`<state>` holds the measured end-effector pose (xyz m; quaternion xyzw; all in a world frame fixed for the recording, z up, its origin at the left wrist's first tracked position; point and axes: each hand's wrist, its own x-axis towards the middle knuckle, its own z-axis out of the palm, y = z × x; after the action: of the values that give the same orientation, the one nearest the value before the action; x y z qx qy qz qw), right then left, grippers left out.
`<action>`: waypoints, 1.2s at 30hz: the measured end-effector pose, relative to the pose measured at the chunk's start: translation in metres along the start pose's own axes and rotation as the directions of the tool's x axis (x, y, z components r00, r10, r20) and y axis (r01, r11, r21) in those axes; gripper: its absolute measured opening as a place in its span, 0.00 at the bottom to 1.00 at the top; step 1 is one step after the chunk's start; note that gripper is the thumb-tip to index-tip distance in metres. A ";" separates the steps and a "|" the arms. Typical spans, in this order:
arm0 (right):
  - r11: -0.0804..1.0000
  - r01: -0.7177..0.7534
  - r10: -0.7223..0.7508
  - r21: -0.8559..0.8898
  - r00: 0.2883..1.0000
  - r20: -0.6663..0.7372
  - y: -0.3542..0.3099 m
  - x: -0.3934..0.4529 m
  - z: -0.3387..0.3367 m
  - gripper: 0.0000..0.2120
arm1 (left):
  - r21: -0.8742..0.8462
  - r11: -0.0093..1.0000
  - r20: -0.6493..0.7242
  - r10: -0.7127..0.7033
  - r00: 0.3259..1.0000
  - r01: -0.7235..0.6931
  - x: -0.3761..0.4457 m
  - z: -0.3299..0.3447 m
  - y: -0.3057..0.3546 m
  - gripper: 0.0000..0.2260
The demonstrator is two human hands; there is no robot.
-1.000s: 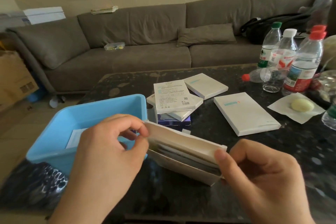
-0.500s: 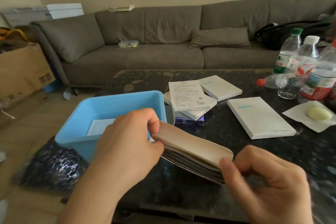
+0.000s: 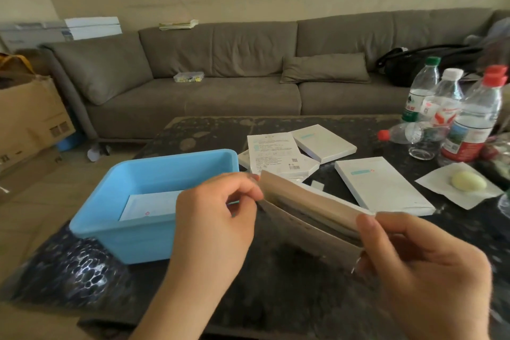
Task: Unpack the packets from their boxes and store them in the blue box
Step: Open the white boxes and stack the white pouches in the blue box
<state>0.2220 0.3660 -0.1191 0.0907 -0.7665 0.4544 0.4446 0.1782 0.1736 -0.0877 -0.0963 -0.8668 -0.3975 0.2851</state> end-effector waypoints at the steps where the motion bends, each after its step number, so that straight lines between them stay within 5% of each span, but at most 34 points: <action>1: 0.996 0.059 -0.059 -0.062 0.998 0.006 0.002 0.001 -0.001 0.09 | -0.041 0.999 -0.005 -0.011 1.000 0.011 0.001 0.006 -0.003 0.11; 6: 0.972 0.128 -0.126 -0.199 0.992 0.023 0.026 -0.008 0.003 0.14 | -0.050 0.999 0.039 -0.008 0.999 0.010 -0.013 0.031 -0.005 0.04; 8: 0.973 0.129 -0.124 -0.194 0.992 0.033 0.030 -0.014 0.005 0.14 | -0.186 0.978 0.164 -0.061 0.985 0.092 -0.024 0.038 -0.001 0.04; 13: 0.979 0.149 -0.141 -0.142 0.988 0.069 0.029 -0.027 0.011 0.13 | -0.364 0.713 0.499 -0.394 0.772 0.600 -0.038 0.044 0.007 0.06; 19: 0.917 0.339 -0.293 -0.210 0.930 0.222 0.034 -0.051 0.024 0.20 | -0.219 0.547 0.632 -0.551 0.545 0.808 -0.046 0.036 -0.007 0.13; 28: 0.767 0.504 -0.393 -0.397 0.858 0.330 0.044 -0.063 0.028 0.11 | -0.258 0.497 0.664 -0.531 0.526 0.828 -0.059 0.036 -0.025 0.13; 31: 0.814 0.432 -0.335 -0.388 0.895 0.293 0.041 -0.055 0.026 0.12 | -0.268 0.519 0.697 -0.476 0.536 0.811 -0.056 0.029 -0.029 0.15; 36: 0.944 0.205 -0.110 -0.258 0.934 0.339 0.036 -0.054 0.023 0.07 | -0.328 0.350 0.740 -0.483 0.469 0.878 -0.056 0.016 -0.041 0.15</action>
<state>0.2205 0.3548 -0.1872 0.1589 -0.8766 0.2790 0.3584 0.2013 0.1618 -0.1543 0.0939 -0.6468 -0.7233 -0.2229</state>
